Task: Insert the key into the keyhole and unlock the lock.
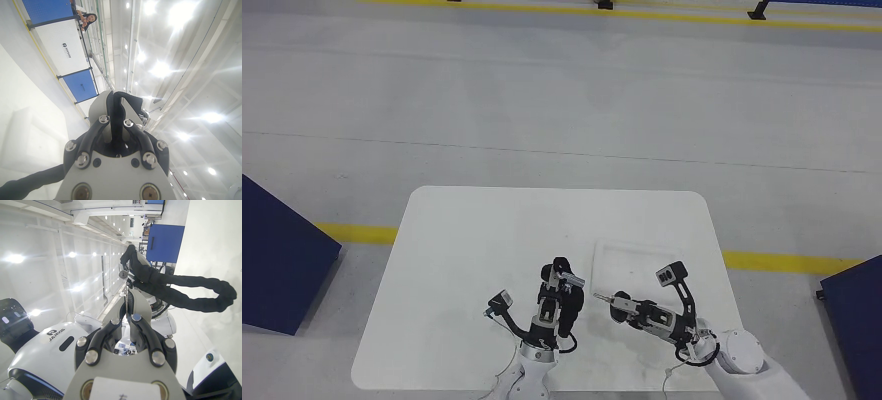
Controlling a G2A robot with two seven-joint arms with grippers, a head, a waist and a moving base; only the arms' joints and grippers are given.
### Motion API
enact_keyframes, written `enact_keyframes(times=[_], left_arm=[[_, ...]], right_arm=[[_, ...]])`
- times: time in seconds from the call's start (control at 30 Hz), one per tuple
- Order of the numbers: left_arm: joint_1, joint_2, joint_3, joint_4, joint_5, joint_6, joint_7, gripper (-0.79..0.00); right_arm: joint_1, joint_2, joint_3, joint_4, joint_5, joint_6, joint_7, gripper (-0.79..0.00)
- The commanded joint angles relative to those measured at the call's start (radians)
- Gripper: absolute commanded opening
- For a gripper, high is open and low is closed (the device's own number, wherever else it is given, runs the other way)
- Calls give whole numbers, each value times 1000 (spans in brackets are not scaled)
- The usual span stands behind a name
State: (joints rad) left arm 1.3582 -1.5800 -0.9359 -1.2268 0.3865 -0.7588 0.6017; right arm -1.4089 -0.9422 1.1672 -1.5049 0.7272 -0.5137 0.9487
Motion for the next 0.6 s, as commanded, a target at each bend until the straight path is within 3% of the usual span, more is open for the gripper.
enact_keyframes(times=[0.0, 0.57], left_arm=[[0, 0, 0, 0, 0, 0, 0, -785], [0, 0, 0, 0, 0, 0, 0, -785]], right_arm=[[-2, -3, -4, -2, 2, -12, 2, -785], [29, -33, -33, -7, -24, -10, -68, -785]])
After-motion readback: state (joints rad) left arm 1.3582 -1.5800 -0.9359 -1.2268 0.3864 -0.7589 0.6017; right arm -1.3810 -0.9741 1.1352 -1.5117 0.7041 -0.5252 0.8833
